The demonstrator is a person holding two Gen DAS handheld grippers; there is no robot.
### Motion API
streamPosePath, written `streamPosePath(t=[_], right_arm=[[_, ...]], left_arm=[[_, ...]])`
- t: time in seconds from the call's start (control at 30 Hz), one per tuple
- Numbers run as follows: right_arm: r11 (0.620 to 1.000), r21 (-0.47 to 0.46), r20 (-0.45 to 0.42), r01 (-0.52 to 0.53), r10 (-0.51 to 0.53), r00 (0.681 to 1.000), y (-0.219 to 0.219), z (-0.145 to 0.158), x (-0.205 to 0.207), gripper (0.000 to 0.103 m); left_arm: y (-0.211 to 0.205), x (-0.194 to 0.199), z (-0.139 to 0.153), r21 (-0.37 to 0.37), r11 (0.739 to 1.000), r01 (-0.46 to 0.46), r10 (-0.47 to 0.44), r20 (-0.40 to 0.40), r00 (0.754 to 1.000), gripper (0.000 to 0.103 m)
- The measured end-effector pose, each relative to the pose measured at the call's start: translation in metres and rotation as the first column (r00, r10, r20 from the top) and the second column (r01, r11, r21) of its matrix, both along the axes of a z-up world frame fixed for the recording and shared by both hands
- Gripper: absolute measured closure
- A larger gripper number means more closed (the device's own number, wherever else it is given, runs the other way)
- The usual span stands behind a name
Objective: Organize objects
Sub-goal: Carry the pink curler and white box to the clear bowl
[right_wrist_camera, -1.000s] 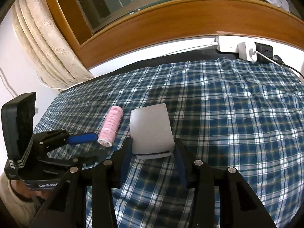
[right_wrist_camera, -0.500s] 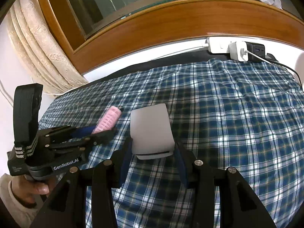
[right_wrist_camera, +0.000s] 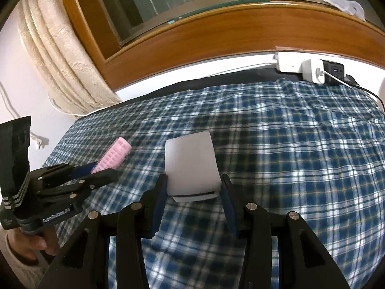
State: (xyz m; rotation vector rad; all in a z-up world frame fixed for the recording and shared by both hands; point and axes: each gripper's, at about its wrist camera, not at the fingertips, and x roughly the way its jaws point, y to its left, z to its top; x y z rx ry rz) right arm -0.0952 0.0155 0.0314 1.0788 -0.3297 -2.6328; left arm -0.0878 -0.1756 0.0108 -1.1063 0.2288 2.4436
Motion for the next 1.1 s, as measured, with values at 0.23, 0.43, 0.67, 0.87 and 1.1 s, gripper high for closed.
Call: streamPosePath(t=[0.23, 0.43, 0.67, 0.87, 1.1], right_arm=[[0.999, -0.020, -0.015, -0.037, 0.036, 0.999, -0.024, 0.006, 0.017, 0.059], [0.995, -0.035, -0.023, -0.091, 0.091, 0.996, -0.058, 0.008, 0.033, 0.059], [0.988, -0.042, -0.032, -0.146, 0.145, 0.989, -0.097, 0.007, 0.053, 0.059], [0.982, -0.045, -0.021, -0.182, 0.181, 0.983, -0.125, 0.001, 0.063, 0.059], [0.975, -0.047, 0.005, -0.217, 0.217, 0.976, -0.150, -0.008, 0.070, 0.059]], left_arm=[[-0.032, 0.027, 0.008, 0.018, 0.999, -0.051, 0.052, -0.027, 0.998, 0.074], [-0.062, 0.050, 0.015, 0.003, 0.994, -0.107, 0.107, -0.079, 0.991, 0.074], [-0.097, 0.072, 0.023, 0.005, 0.988, -0.154, 0.153, -0.133, 0.979, 0.074], [-0.124, 0.085, 0.027, 0.013, 0.980, -0.198, 0.197, -0.166, 0.966, 0.074], [-0.157, 0.096, 0.023, 0.024, 0.968, -0.249, 0.250, -0.167, 0.954, 0.074]])
